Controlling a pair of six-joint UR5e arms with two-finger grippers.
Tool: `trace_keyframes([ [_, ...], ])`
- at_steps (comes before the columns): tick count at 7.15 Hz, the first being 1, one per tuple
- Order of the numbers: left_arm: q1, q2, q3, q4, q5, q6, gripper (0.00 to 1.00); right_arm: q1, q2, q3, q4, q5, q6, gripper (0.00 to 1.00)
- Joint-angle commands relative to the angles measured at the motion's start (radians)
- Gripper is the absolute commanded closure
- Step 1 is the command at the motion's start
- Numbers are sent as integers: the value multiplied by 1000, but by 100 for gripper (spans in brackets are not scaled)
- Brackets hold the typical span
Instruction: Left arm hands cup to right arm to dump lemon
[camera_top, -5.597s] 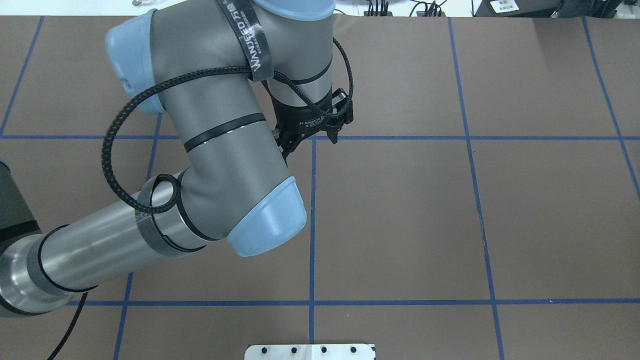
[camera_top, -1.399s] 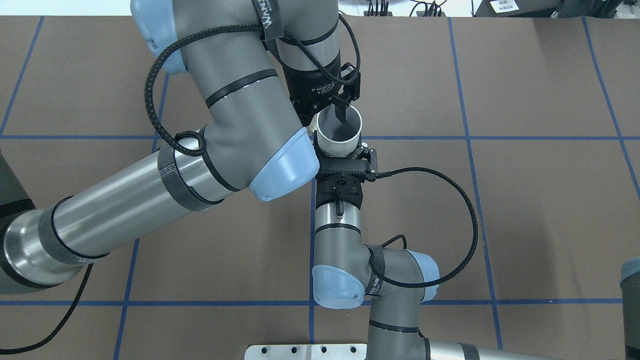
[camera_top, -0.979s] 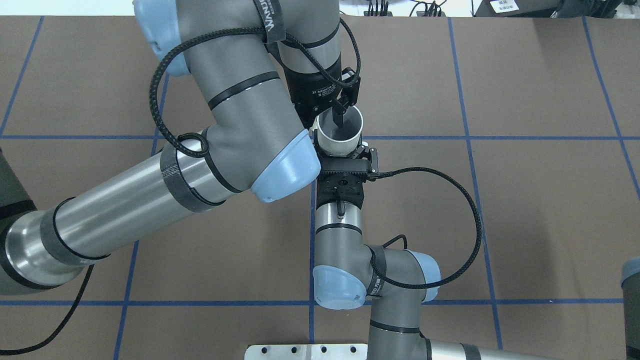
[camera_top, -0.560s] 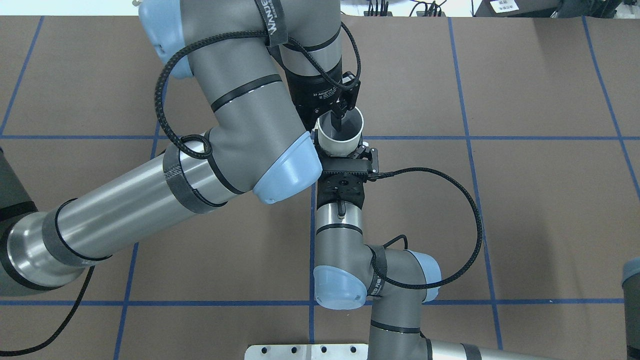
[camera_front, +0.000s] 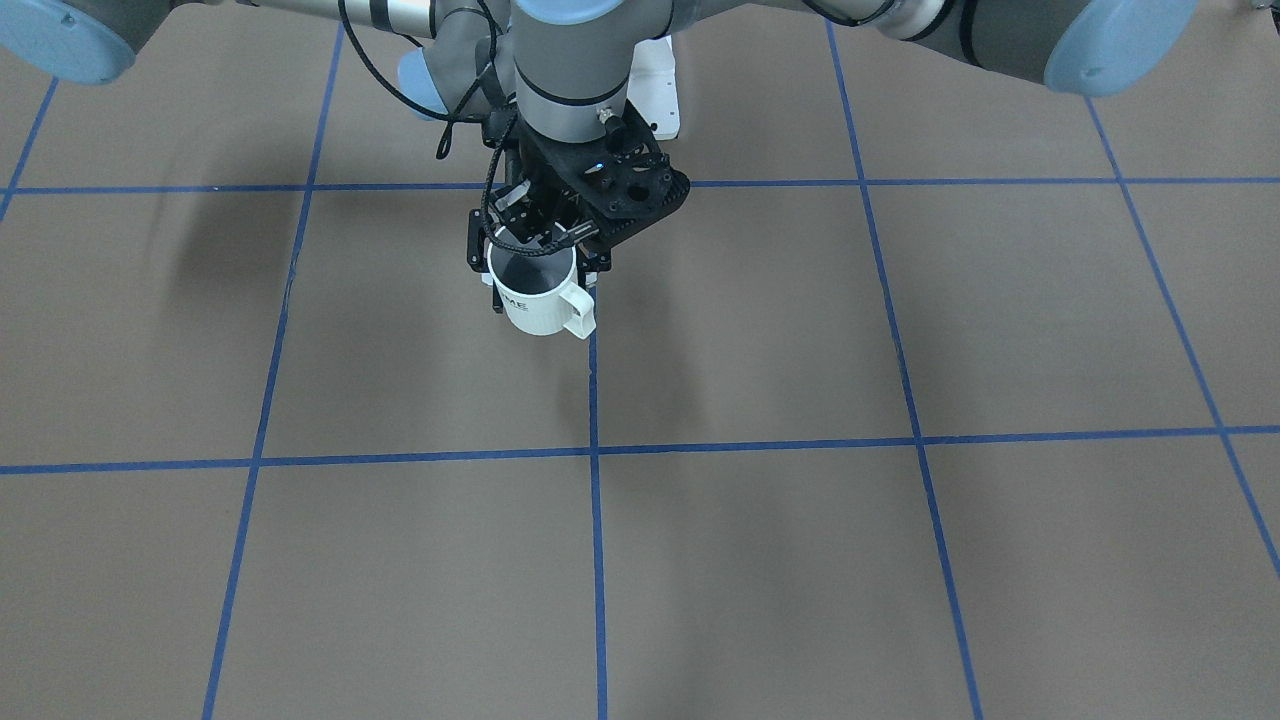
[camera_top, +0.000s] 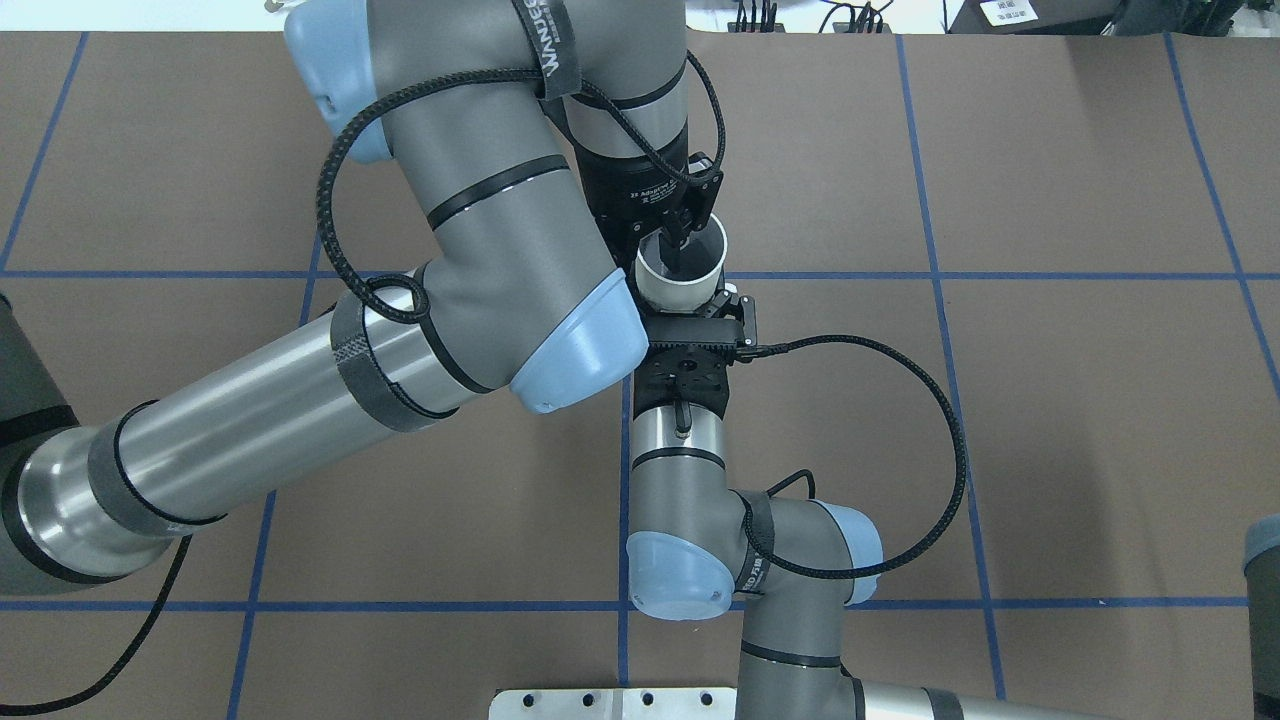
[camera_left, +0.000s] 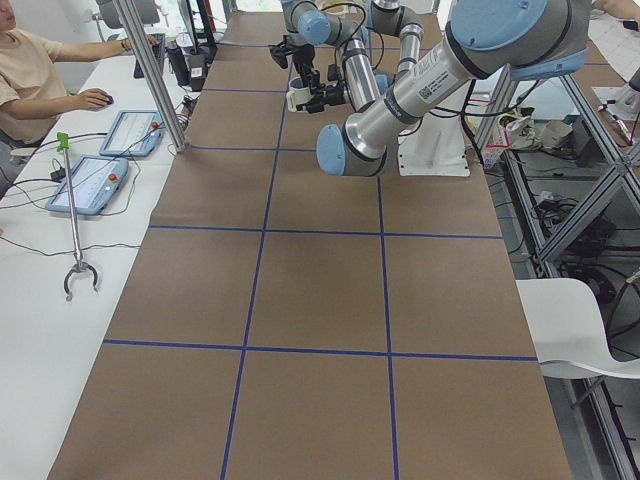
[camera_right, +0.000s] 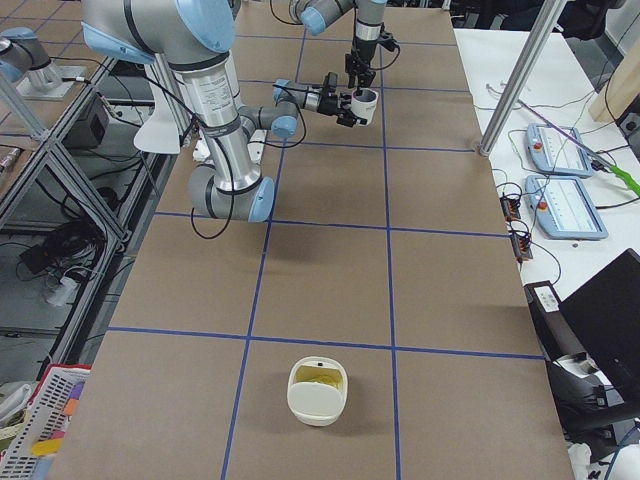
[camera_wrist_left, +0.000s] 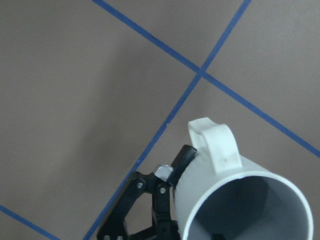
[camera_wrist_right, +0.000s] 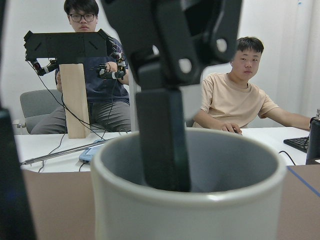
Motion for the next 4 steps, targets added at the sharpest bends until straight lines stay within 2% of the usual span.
trace_keyframes([
  [1, 2, 0, 0, -1, 0, 0, 49, -2, -4, 4, 2, -3, 1, 76],
  [3, 2, 0, 0, -3, 0, 0, 65, -2, -4, 4, 2, -3, 1, 76],
  [4, 2, -2, 0, -3, 0, 0, 69, -6, -4, 12, 2, -3, 1, 76],
])
